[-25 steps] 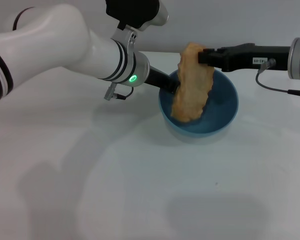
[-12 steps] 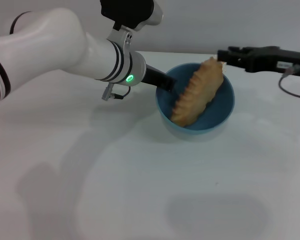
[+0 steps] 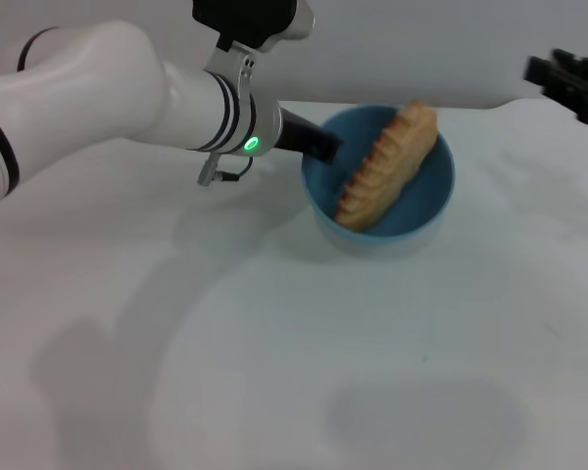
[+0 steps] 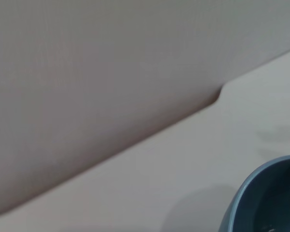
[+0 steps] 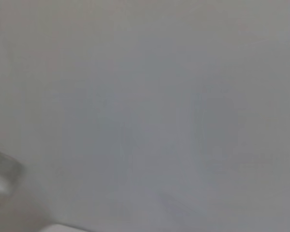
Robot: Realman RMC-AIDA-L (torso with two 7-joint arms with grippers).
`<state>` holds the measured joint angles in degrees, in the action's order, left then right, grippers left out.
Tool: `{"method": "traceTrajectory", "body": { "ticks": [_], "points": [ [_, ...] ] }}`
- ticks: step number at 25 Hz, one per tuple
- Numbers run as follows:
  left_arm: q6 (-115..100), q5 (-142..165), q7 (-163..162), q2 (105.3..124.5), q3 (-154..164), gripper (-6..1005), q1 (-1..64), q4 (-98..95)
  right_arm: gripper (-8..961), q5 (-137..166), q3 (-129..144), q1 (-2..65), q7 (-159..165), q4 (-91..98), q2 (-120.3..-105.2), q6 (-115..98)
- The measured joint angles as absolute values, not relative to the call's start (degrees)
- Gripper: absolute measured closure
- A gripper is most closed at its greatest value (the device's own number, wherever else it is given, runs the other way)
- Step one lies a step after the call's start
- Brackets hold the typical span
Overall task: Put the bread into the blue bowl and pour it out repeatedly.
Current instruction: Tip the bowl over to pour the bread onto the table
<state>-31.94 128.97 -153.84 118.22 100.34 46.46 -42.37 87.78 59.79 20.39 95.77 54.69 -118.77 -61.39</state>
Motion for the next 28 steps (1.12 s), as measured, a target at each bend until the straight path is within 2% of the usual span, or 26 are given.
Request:
{"method": "traceTrajectory", "body": {
  "ticks": [10,20,28],
  "points": [
    [-26.43,128.93,-153.84,118.57,101.35,1001,47.57,-44.17,541,85.82,59.08,16.91,76.86,41.29,-118.95,-49.85],
    [-12.43,128.95,-153.94,118.65,110.57,1000,48.09,-45.52,532,53.44,58.78,13.05,37.85,25.21,-118.78,-66.03],
    [-4.44,128.94,-154.08,118.74,117.1,1001,47.59,-44.03,525,44.36,58.45,9.51,33.33,21.73,-118.83,-70.18]
  ]
}}
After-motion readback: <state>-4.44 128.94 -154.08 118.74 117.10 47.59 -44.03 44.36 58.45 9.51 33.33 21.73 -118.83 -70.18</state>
